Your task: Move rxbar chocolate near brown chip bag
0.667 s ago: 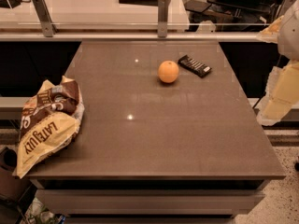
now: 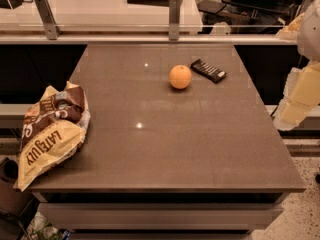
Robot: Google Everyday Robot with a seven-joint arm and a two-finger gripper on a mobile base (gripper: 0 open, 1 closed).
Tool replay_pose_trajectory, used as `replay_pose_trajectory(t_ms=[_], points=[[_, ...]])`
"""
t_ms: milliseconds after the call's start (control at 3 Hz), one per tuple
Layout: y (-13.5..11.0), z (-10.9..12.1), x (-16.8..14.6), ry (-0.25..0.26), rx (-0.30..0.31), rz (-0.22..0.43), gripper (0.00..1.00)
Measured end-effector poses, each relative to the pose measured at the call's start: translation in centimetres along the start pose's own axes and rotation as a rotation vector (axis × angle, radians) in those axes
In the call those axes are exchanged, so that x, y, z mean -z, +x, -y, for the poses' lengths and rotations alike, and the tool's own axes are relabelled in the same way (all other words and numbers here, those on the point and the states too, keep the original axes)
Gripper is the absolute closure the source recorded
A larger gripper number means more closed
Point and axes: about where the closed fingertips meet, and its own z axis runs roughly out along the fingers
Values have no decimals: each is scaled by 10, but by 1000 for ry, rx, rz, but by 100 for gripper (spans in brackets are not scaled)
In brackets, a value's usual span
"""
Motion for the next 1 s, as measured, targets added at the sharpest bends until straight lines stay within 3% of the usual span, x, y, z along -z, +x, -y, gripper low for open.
replay_pose_trajectory(t_ms=[333, 1000], points=[[2, 24, -5, 43, -67, 58, 0], [4, 76, -38, 144, -250, 345, 0]])
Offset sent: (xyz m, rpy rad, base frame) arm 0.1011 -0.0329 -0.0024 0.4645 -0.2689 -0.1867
